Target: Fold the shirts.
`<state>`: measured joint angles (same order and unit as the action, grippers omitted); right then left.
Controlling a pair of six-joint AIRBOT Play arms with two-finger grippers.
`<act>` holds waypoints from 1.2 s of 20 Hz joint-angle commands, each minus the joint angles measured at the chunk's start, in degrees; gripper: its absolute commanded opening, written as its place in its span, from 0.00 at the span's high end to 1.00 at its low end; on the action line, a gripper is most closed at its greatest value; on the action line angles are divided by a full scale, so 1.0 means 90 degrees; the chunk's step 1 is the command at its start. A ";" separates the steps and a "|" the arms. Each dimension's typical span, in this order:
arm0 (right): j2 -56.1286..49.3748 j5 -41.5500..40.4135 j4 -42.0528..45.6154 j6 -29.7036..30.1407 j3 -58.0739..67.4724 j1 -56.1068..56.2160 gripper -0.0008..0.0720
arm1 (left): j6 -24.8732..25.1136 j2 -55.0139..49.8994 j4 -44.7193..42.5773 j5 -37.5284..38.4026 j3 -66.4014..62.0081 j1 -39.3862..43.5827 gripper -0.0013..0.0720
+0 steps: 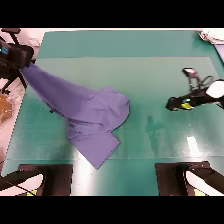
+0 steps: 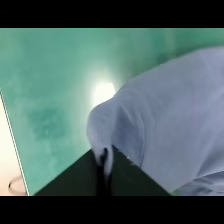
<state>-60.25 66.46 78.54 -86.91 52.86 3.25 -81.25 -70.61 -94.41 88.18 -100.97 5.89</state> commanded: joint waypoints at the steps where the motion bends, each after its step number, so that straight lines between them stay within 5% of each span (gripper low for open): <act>1: -0.0860 -0.0321 -0.1195 0.0675 0.0029 0.0648 0.18 | -0.0100 0.0002 -0.0282 -0.0605 0.1069 -0.0005 0.95; 9: -0.2106 -0.0272 -0.1950 0.1010 0.1479 0.0826 0.18 | -0.0085 0.0002 -0.0311 -0.1970 0.2710 -0.0005 0.95; 20: -0.4556 0.0406 -0.3616 0.1518 0.3684 0.0651 0.18 | -0.0087 0.0002 -0.0267 -0.1557 0.2994 -0.0005 0.95; 24: -0.4845 0.0413 -0.3609 0.2463 0.3767 0.1156 0.18 | -0.0087 0.0002 -0.0236 -0.1557 0.2994 -0.0005 0.95</act>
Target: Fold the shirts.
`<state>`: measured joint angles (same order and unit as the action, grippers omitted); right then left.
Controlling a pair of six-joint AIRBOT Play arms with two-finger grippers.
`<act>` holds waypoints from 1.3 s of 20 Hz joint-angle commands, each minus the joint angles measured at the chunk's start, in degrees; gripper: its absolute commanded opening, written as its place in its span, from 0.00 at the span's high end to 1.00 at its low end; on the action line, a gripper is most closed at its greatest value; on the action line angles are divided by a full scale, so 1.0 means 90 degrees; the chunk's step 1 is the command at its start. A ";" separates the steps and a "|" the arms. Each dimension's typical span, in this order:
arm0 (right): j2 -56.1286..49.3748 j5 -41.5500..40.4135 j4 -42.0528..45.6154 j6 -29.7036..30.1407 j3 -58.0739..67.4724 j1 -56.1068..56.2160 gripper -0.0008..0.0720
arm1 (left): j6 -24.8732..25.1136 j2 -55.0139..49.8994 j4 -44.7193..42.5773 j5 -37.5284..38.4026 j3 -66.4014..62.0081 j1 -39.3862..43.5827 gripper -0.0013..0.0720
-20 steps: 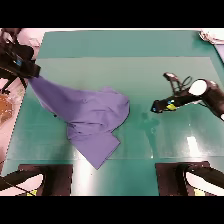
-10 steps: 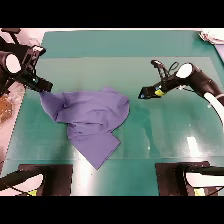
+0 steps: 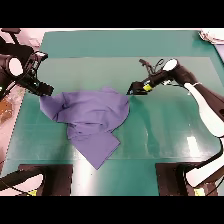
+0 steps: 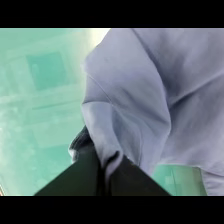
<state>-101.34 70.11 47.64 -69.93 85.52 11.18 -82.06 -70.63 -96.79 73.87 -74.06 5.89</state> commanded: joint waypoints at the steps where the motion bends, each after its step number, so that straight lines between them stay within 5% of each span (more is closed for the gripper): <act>1: -0.0308 -0.0080 -0.0175 0.0731 0.0138 0.0413 0.18 | 0.0002 0.0005 0.0041 0.0032 0.0005 -0.0005 0.95; 3: -0.0323 -0.0342 -0.0160 0.0835 0.0138 0.0644 0.19 | 0.0002 0.0005 0.0068 0.0027 0.0005 -0.0005 0.95; 5: -0.0323 -0.0576 -0.0158 0.0833 0.0138 0.0784 0.36 | 0.0002 0.0005 0.0090 0.0027 0.0005 -0.0005 0.95; 7: -0.0323 -0.0631 -0.0160 0.0828 0.0138 0.0826 0.85 | 0.0002 0.0005 0.0160 0.0027 0.0005 -0.0005 0.95; 8: -0.0321 -0.0614 -0.0165 0.0823 0.0138 0.0823 0.96 | 0.0005 0.0005 0.0202 0.0027 0.0005 -0.0005 0.95; 13: -0.0012 -0.0279 -0.0175 0.0821 0.0141 0.0719 0.96 | 0.0282 0.0007 0.0928 0.0121 0.0002 -0.0005 0.95; 18: 0.1392 -0.0452 -0.0175 0.0702 0.0141 0.0204 0.97 | 0.0760 0.0097 0.3140 0.0073 -0.0291 -0.0005 0.95; 26: 0.4148 -0.1333 -0.0175 0.0704 0.0143 -0.1090 0.96 | 0.1362 0.0826 0.3427 -0.0627 -0.3874 -0.0005 0.95</act>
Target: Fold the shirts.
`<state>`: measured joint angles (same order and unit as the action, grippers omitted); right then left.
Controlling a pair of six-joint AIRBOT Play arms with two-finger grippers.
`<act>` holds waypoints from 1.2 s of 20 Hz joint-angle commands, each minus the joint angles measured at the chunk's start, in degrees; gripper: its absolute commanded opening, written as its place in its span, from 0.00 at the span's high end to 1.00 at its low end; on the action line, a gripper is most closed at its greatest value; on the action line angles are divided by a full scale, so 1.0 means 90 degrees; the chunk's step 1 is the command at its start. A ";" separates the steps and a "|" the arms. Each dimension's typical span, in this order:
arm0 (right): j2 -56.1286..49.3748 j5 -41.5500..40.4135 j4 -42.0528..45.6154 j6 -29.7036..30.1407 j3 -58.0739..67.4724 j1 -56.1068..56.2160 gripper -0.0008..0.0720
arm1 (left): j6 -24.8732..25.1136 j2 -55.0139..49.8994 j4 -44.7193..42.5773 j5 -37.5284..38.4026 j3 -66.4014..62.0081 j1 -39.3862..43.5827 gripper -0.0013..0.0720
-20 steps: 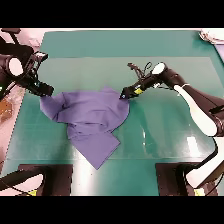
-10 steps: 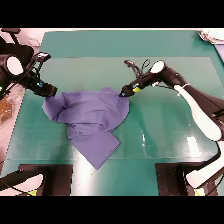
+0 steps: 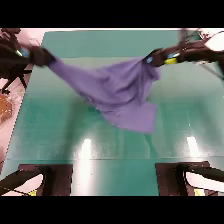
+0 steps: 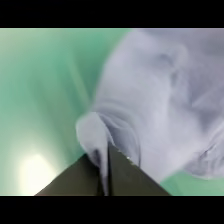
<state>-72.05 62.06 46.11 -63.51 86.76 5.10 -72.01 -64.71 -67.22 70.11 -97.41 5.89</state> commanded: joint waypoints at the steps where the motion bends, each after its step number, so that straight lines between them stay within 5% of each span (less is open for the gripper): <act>1: 0.1188 -0.0612 -0.0005 -0.0010 0.0005 -0.0546 0.96 | 0.0245 0.0175 0.0070 -0.0282 -0.1807 -0.0005 0.95; 12: 0.3393 -0.1379 0.0000 -0.0007 0.0000 -0.1970 0.96 | 0.0340 0.0464 0.0216 -0.0627 -0.2650 -0.0005 0.95; 19: 0.3167 -0.0124 -0.0010 -0.0010 -0.0002 -0.1885 0.96 | 0.0340 0.0459 0.0782 -0.0294 -0.2375 -0.0005 0.95; 24: 0.2477 0.0981 0.0039 -0.0010 -0.0002 -0.1188 0.96 | 0.0342 0.0457 0.0806 0.0505 -0.0869 -0.0005 0.95</act>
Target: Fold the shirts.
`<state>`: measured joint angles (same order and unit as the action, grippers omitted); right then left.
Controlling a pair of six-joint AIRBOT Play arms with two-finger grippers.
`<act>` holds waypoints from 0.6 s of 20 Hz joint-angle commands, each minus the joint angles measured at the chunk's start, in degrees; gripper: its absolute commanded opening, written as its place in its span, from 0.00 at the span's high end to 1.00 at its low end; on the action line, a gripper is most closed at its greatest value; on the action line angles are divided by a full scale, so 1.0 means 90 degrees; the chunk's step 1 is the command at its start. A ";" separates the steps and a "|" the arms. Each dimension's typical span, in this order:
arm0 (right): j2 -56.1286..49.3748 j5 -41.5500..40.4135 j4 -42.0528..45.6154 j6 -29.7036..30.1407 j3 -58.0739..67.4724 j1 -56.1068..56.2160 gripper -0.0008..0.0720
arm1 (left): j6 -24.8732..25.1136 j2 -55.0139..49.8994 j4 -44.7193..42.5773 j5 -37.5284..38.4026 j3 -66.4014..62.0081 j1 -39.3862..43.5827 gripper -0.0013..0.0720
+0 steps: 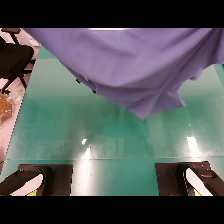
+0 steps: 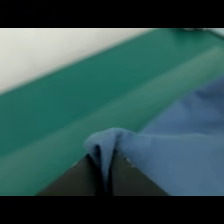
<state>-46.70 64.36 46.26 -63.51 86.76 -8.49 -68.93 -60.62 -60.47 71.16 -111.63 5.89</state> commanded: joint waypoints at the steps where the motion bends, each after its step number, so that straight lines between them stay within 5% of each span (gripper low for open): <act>1: -0.0537 0.0942 0.0090 -0.0019 -0.0002 0.0449 0.96 | 0.0002 0.0002 0.0024 0.0401 0.1005 -0.0005 0.95; 6: -0.0986 0.1086 0.0270 -0.0491 0.0000 0.0954 0.96 | -0.0029 0.0107 -0.0891 0.0738 0.1336 -0.0005 0.95; 12: -0.0097 0.0947 0.2501 -0.1948 -0.0002 0.1525 0.96 | -0.0146 0.1025 -0.1263 0.1044 0.1258 -0.0005 0.95</act>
<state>-50.68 72.66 59.72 -74.94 86.74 2.90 -69.84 -54.81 -69.67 78.76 -100.40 5.89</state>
